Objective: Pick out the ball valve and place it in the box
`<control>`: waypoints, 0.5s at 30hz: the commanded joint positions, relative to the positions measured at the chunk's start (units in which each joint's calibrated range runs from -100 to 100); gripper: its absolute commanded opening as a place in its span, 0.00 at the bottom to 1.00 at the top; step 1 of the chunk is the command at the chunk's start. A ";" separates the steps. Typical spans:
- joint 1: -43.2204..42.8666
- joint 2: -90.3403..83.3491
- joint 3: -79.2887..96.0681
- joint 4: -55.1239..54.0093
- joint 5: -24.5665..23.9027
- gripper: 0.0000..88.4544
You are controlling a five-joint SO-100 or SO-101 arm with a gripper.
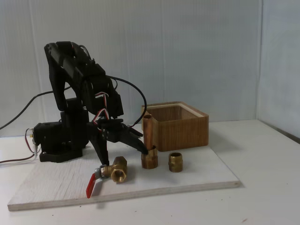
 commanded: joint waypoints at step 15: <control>1.35 13.30 -7.32 1.05 0.30 0.71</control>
